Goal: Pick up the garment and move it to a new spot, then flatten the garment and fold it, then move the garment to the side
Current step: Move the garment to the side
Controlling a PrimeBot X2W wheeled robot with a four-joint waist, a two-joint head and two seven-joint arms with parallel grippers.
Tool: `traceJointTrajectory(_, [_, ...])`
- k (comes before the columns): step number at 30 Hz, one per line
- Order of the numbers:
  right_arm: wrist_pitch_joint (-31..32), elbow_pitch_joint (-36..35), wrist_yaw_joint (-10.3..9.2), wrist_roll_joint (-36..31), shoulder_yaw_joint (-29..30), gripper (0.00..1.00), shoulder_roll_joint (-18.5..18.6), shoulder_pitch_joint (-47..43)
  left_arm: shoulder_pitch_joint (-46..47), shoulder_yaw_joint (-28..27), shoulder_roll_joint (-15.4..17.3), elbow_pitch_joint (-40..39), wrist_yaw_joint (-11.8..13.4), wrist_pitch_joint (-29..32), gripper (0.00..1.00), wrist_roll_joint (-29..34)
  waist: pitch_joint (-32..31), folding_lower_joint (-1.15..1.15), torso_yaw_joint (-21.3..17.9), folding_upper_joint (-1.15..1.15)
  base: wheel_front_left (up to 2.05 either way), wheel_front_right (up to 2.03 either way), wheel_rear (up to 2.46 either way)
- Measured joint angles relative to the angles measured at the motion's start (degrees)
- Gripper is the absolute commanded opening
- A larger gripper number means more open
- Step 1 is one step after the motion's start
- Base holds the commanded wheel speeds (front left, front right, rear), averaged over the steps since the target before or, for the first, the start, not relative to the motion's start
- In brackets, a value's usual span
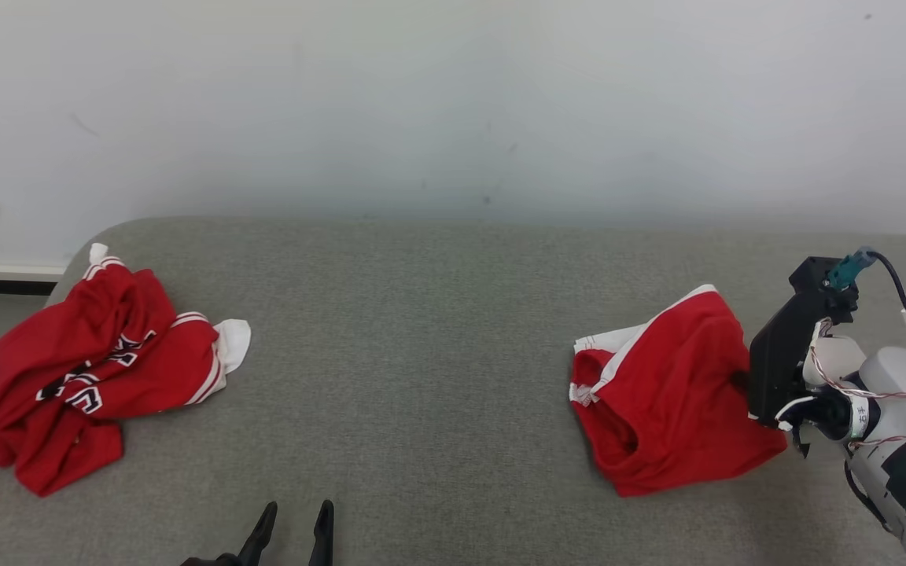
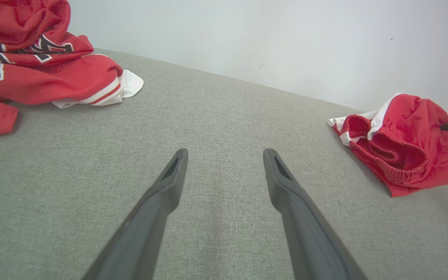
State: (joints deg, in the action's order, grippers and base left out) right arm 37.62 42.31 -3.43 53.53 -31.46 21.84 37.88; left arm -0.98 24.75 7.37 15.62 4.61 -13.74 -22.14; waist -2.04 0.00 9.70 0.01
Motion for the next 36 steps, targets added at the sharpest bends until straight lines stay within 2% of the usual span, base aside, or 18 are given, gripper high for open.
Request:
traceJointTrajectory(11, [1.2,3.4,-0.43,-3.3,-0.8,0.0,3.8,5.2,1.0,1.2,0.6,-2.0,-1.0,0.0,1.0,0.5,2.8,0.0,-3.7,0.0,0.0,0.0,0.0])
traceJointTrajectory(26, [0.3,9.3,-0.92,-7.8,-1.8,0.0,9.0,10.1,3.3,1.6,1.4,-3.2,-1.7,0.1,1.0,1.0,7.5,0.0,-3.9,0.0,0.0,0.0,0.0])
traceJointTrajectory(36, [-1.0,13.1,-1.46,-10.0,-3.2,0.0,10.0,10.4,3.9,1.5,2.0,-3.3,-2.2,0.4,1.0,1.0,8.8,0.0,-4.2,0.0,0.0,0.0,0.0])
